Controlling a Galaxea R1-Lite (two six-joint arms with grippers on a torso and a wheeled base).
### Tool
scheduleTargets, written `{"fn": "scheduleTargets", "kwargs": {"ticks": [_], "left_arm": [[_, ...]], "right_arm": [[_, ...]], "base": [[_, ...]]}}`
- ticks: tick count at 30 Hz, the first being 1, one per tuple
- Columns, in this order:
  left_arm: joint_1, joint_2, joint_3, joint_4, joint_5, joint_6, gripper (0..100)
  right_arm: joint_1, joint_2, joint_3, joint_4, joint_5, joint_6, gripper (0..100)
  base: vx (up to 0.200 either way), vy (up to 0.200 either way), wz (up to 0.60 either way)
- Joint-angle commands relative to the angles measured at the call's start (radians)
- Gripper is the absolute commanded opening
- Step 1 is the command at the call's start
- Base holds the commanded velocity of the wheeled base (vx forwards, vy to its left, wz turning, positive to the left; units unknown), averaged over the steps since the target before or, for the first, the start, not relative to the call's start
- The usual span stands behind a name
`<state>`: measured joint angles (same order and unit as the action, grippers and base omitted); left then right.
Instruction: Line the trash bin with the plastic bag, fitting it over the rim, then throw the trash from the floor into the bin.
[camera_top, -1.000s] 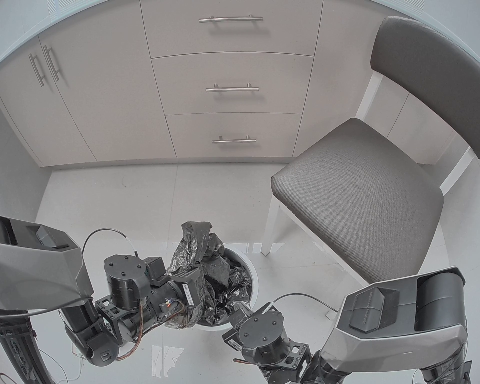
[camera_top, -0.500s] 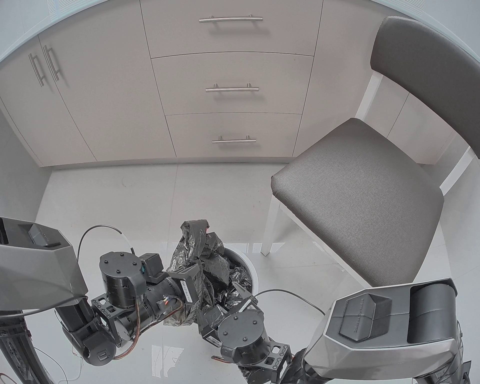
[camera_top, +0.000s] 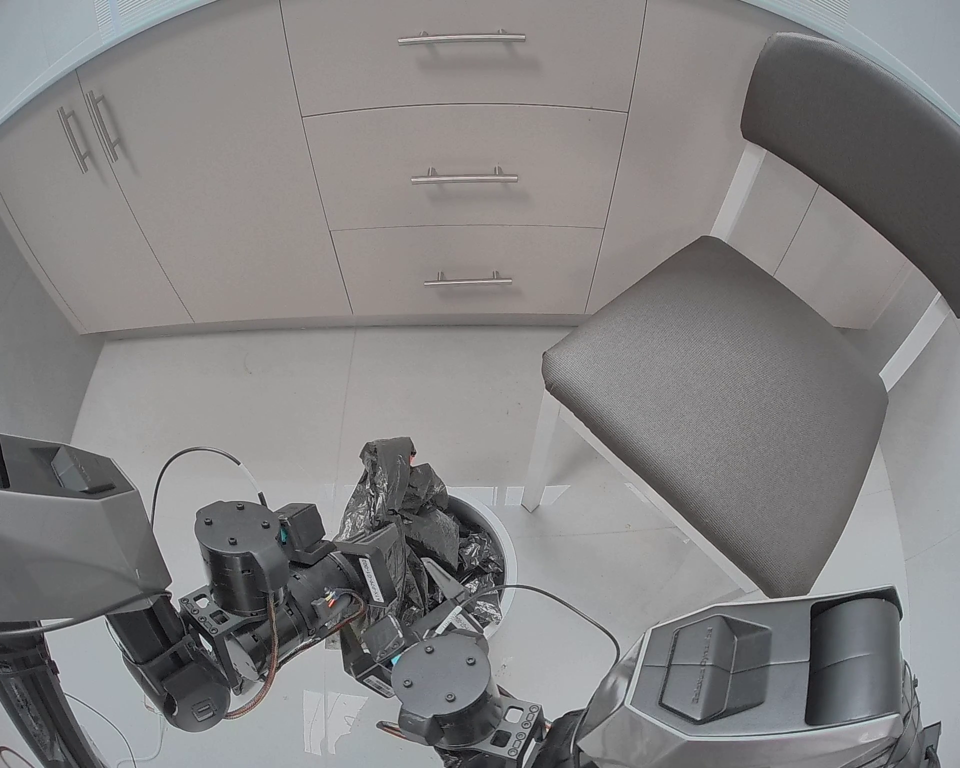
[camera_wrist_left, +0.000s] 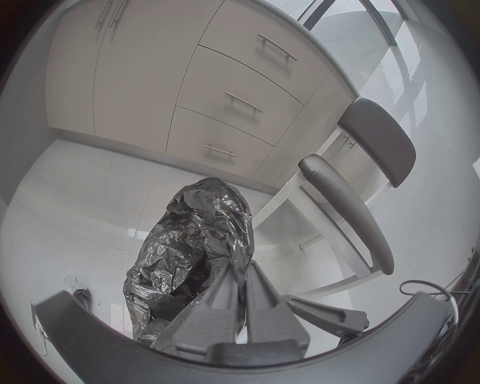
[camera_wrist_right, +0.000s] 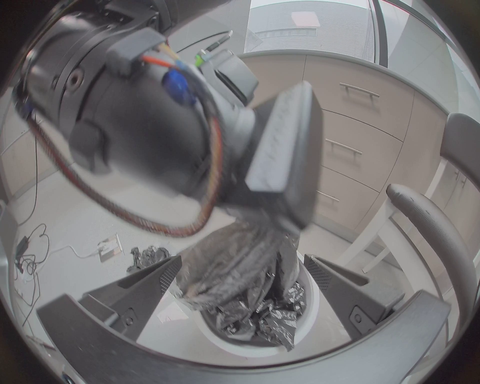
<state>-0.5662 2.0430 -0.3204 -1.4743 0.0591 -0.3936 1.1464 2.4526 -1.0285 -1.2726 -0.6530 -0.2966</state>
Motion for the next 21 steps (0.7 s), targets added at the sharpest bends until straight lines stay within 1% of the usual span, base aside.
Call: {"fn": "scheduleTargets", "kwargs": {"ticks": [1, 7, 10, 12, 13, 21], "left_arm": [[0.000, -0.018, 0.001, 0.000, 0.001, -0.001, 0], [0.000, -0.018, 0.003, 0.000, 0.001, -0.001, 0], [-0.001, -0.021, 0.004, -0.001, 0.001, -0.001, 0], [-0.001, -0.023, 0.004, -0.001, 0.001, -0.001, 0], [-0.001, -0.023, 0.004, -0.001, 0.001, -0.001, 0], [-0.001, -0.021, 0.006, -0.001, 0.001, -0.001, 0]], "right_arm": [[0.010, 0.025, -0.059, 0.004, 0.000, 0.002, 100], [-0.014, 0.065, -0.105, 0.002, -0.007, 0.004, 100], [-0.051, 0.105, -0.179, 0.002, -0.036, 0.004, 100], [-0.057, 0.111, -0.189, 0.001, -0.042, 0.005, 100], [-0.073, 0.121, -0.211, -0.001, -0.048, 0.005, 100], [-0.096, 0.129, -0.217, -0.001, -0.050, 0.014, 100]], "base": [[0.000, 0.000, 0.00], [0.000, 0.000, 0.00], [0.000, 0.000, 0.00], [0.000, 0.000, 0.00], [0.000, 0.000, 0.00], [0.000, 0.000, 0.00]]}}
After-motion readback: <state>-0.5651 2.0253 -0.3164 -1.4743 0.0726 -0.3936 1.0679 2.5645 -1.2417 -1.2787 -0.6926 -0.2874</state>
